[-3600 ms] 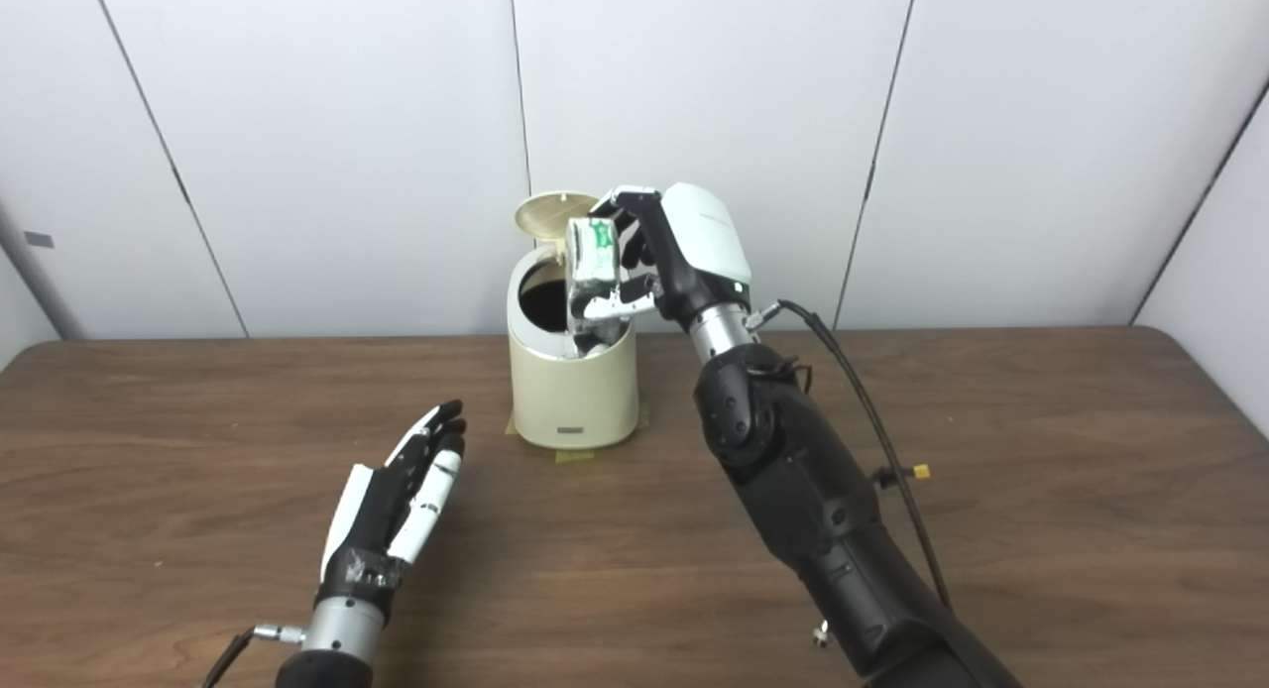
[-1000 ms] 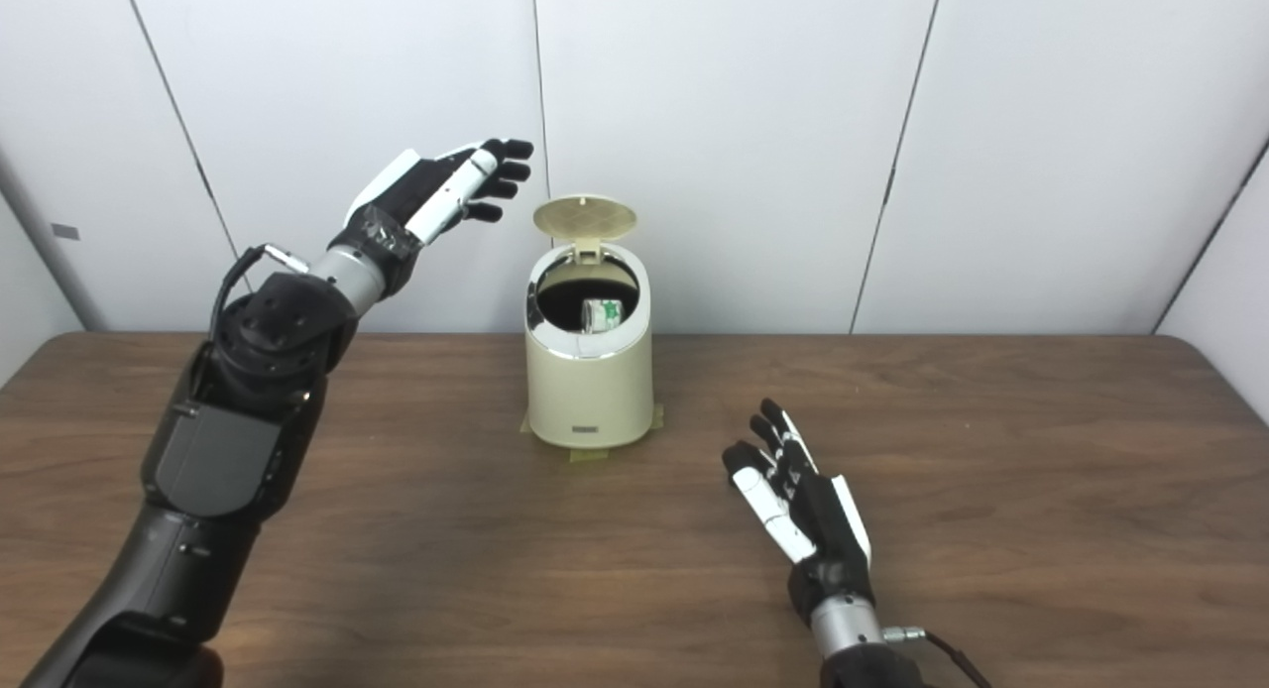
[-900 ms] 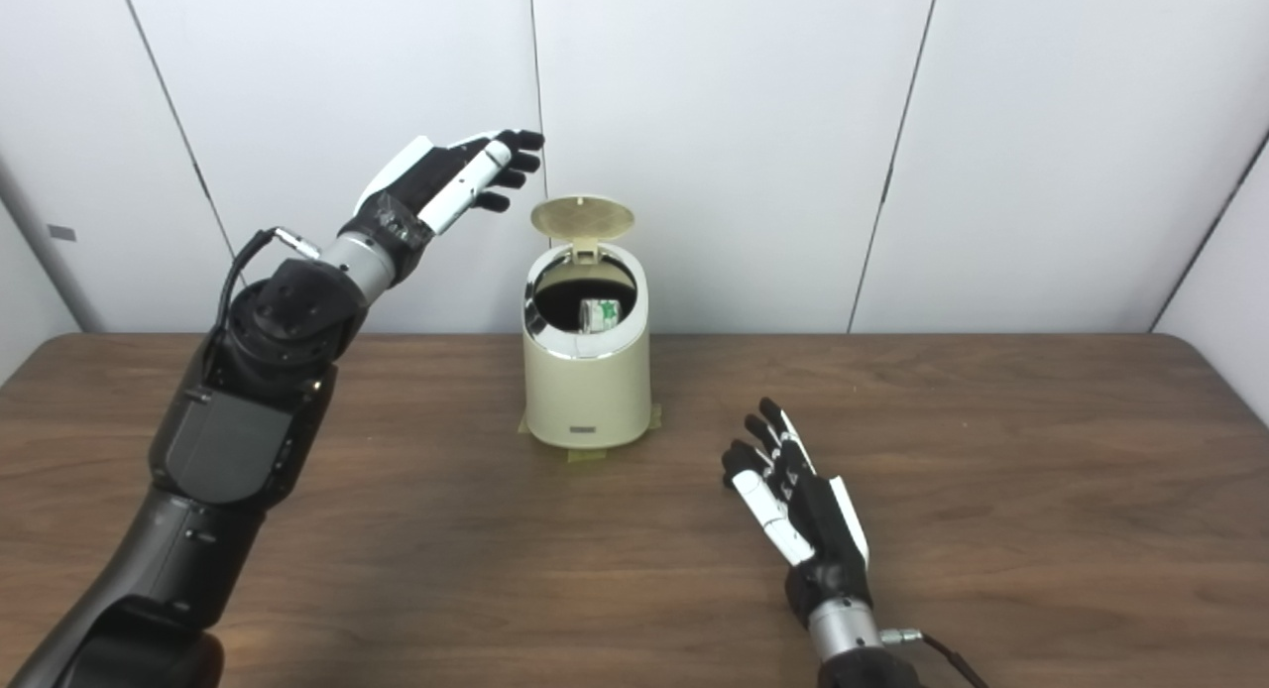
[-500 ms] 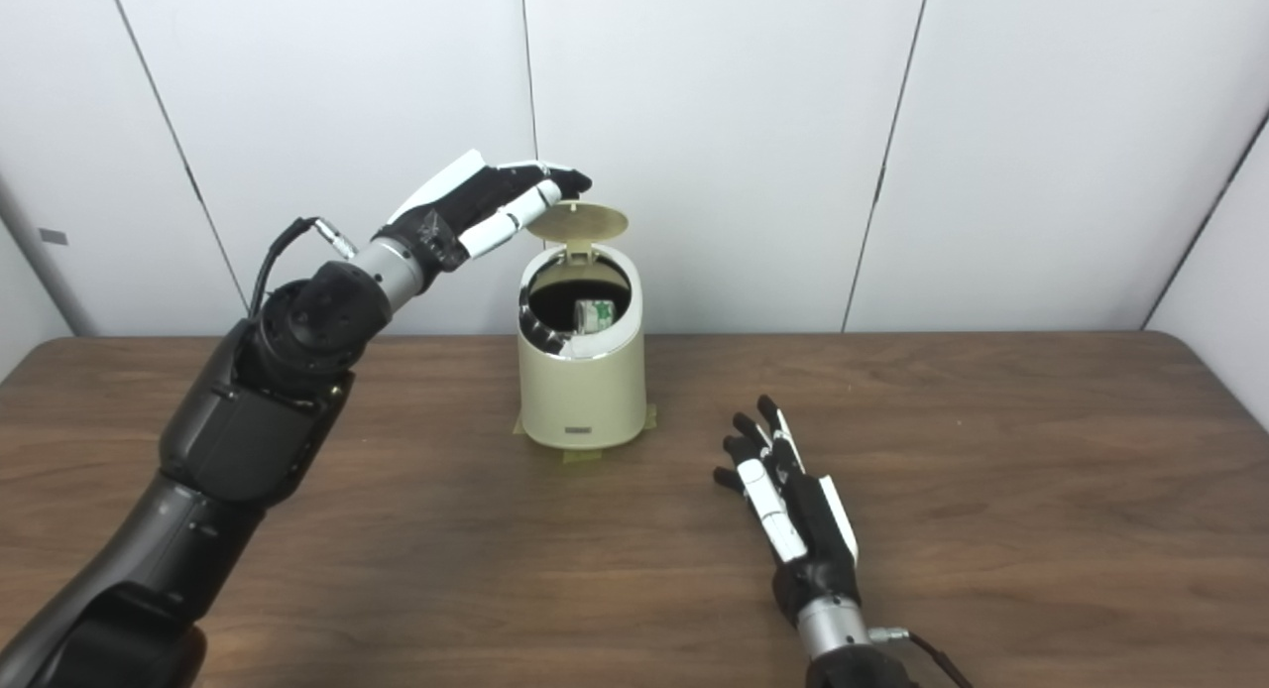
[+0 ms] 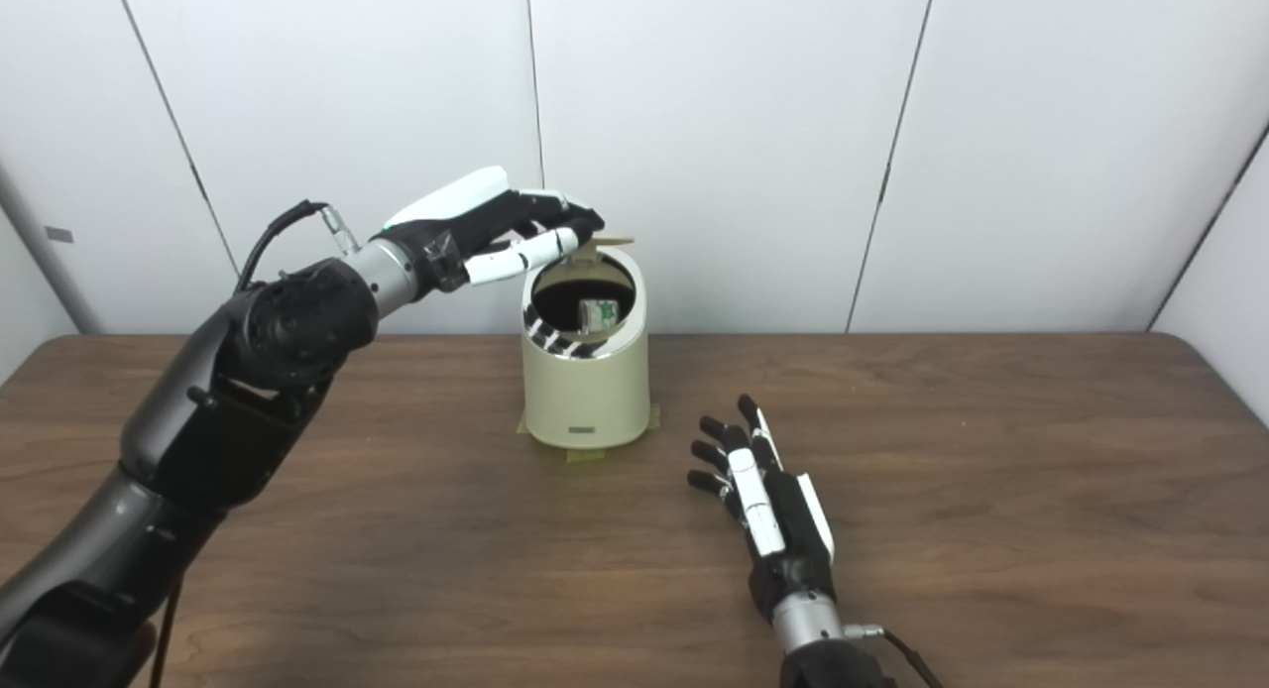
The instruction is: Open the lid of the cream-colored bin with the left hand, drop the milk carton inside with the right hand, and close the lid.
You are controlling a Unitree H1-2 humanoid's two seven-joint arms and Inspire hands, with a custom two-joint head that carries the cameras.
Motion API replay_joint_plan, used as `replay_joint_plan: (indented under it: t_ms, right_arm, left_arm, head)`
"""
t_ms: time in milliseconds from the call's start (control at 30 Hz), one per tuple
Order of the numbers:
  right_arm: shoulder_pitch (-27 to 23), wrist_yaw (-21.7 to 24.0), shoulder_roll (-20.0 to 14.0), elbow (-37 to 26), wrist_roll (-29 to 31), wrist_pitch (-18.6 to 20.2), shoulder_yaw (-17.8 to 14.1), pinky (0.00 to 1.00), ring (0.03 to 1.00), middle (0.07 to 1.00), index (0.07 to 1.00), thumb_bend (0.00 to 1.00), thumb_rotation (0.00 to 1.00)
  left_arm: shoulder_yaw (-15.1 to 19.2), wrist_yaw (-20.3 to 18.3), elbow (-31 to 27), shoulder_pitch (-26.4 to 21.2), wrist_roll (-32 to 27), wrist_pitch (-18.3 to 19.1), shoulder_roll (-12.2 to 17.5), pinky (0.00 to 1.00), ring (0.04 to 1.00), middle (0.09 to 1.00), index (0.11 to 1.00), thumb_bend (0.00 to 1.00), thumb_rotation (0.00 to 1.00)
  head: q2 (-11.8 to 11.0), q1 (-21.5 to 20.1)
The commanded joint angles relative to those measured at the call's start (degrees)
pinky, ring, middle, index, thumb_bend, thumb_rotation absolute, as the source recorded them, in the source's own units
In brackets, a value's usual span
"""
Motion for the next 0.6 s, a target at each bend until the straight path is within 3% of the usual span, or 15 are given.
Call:
replay_joint_plan:
  t_ms: [0, 267, 433, 500, 567]
  right_arm:
    - [0.6, 0.4, 0.9, -0.7, 0.9, 2.4, 0.4, 0.73, 0.835, 0.862, 1.000, 0.52, 0.84]
    - [0.7, 0.6, 0.9, -2.6, 1.3, 3.3, 0.5, 0.69, 0.807, 0.845, 0.997, 0.55, 0.83]
    - [1.1, 0.8, 0.4, -3.4, 0.5, 3.8, 1.1, 0.69, 0.809, 0.842, 0.999, 0.53, 0.83]
    - [1.2, 0.7, 0.2, -3.7, -0.3, 3.7, 1.6, 0.70, 0.824, 0.846, 1.000, 0.52, 0.84]
    - [1.3, 1.1, -0.1, -3.9, -0.6, 3.2, 2.1, 0.71, 0.829, 0.849, 1.000, 0.51, 0.83]
  left_arm:
    - [0.2, -0.4, -2.4, -2.9, 1.6, -1.4, 1.2, 0.79, 0.835, 0.843, 0.826, 0.38, 0.99]
    - [-5.5, -1.6, -2.4, -1.9, 12.0, -10.9, 4.3, 0.78, 0.835, 0.825, 0.816, 0.47, 1.00]
    - [-9.2, -2.7, -3.2, -1.3, 21.3, -17.2, 6.4, 0.86, 0.846, 0.822, 0.809, 0.46, 1.00]
    - [-10.6, -5.0, -3.4, -1.2, 24.9, -18.1, 6.9, 0.96, 0.898, 0.860, 0.844, 0.47, 1.00]
    - [-11.0, -6.0, -2.9, -0.8, 26.9, -18.8, 6.8, 0.99, 0.920, 0.880, 0.858, 0.46, 1.00]
  head:
    - [0.0, -0.1]
    - [0.1, -0.5]
    - [0.1, -0.6]
    - [0.0, -0.7]
    - [0.0, -0.9]
